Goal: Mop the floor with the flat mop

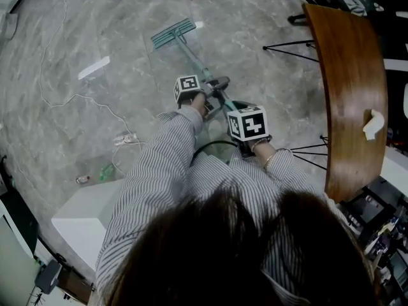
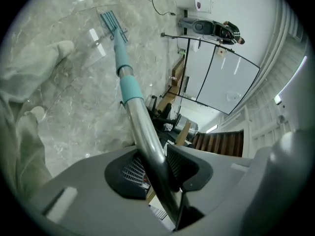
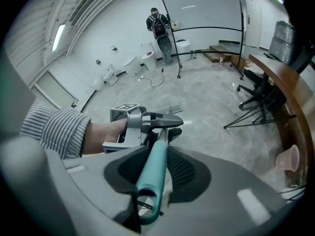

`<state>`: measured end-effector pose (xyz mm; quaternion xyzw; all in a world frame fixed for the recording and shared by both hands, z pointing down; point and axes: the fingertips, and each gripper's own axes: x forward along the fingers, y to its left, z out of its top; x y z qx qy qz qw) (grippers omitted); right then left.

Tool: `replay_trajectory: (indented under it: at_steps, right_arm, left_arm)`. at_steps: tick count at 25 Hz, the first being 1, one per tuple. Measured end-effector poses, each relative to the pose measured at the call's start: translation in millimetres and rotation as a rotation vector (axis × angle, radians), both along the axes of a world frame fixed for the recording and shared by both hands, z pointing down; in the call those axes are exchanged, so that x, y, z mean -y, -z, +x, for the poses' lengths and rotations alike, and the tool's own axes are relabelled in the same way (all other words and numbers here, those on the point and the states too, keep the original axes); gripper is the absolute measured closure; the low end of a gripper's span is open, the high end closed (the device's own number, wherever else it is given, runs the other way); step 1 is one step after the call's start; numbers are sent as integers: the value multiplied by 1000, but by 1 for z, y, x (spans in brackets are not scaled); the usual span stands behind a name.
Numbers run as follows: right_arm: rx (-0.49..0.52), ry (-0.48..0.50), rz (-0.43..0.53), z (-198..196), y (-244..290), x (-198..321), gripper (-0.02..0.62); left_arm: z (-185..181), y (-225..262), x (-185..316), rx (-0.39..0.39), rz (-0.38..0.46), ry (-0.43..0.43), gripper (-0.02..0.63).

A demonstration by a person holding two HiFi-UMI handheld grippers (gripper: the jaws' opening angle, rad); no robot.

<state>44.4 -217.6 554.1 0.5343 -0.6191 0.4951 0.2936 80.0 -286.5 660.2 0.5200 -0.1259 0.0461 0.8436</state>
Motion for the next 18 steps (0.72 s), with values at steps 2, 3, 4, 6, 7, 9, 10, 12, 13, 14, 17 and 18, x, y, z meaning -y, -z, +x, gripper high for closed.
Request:
replay_trajectory:
  at_steps: [2,3,4,6,7,9,10,12,13,14,17,18]
  right_arm:
    - [8,-8,1,-3,-3,32,480]
    - [13,-14,0,-5,-3,48,480]
    - [20,-21,-2,-7,-3,64,480]
    - [34,-36,-8,-12,-3,96,480]
    - [41,-46,-10,-16,-2,115,480]
    - [54,-66,-13,-23,1,155,480]
    - [58,-74,-14,-27,2,174,480]
    - [62,-82,-14,-38,4,213,480]
    - [63,-83,-14,-43,4,233,480]
    - [62,-80,-12,-48,4,251,480]
    - [53,-63,-9,-64,3,301,480]
    - [51,-56,-8,-67,3,316,480]
  left_arm:
    - [-4,-3,34,-4,-3,34,485]
    - [-6,-4,50,-5,-4,44,485]
    - [-9,-4,66,-5,-7,50,485]
    - [-15,-4,98,6,-14,50,486]
    - [-19,-3,116,18,-14,45,486]
    - [-26,-1,155,40,-8,37,486]
    - [-31,0,174,46,-8,37,486]
    - [-41,0,213,49,-9,39,488]
    - [-47,0,232,50,-9,37,488]
    - [-52,0,251,52,-8,33,488]
    - [-67,-2,300,64,-4,16,486]
    - [-71,-3,314,67,-2,13,486]
